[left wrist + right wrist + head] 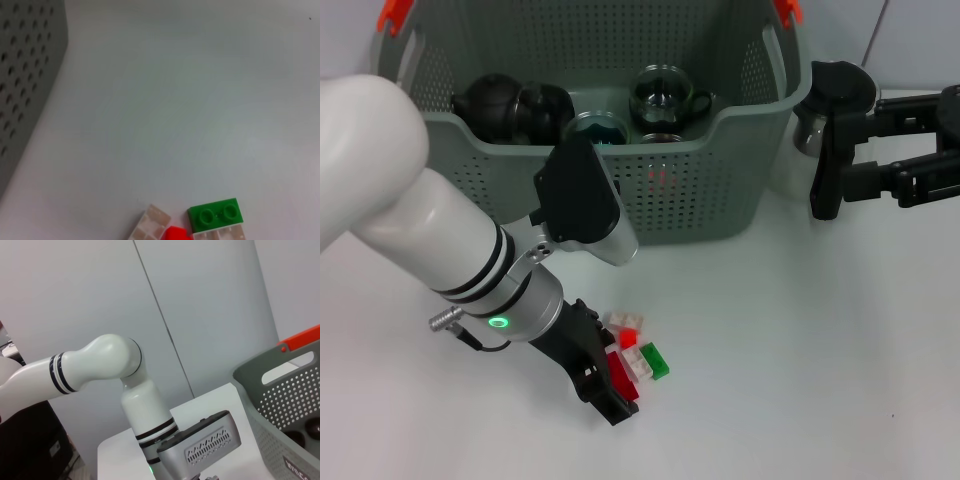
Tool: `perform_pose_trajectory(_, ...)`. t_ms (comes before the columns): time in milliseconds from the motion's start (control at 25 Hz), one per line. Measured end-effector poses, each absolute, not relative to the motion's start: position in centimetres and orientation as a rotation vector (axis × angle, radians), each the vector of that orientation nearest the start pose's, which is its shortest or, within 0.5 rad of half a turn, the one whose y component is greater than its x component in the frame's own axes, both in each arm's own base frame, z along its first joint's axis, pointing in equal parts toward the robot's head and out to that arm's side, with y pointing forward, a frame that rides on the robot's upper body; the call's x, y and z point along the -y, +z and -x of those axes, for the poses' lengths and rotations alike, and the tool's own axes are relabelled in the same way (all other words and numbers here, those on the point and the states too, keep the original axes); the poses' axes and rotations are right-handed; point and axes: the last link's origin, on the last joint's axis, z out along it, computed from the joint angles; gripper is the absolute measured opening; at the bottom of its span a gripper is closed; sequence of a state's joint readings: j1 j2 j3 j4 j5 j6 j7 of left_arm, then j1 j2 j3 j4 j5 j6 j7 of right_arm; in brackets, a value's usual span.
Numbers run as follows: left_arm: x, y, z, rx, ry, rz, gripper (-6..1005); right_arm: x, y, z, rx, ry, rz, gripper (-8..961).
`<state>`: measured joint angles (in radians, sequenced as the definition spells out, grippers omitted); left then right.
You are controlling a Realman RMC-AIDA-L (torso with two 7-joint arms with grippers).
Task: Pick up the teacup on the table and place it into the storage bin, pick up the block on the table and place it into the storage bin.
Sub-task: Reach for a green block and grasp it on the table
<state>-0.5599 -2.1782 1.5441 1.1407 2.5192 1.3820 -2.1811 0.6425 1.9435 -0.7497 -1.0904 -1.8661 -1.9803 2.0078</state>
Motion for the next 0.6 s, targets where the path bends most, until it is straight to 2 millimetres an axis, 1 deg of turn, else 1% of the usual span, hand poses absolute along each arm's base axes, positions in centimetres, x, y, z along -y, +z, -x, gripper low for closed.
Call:
perform_pose_trajectory(440,-31.99,-8.61,18.81,0.495,0.560,2.944,930,-33.97,11.09,-16.84,-0.640,0.718,2.995,900)
perform_pose_trajectory(600,-32.33,-8.26,18.81,0.504,0.551,2.929,920,-33.96,11.11,-16.86,-0.640,0.717,2.995,899)
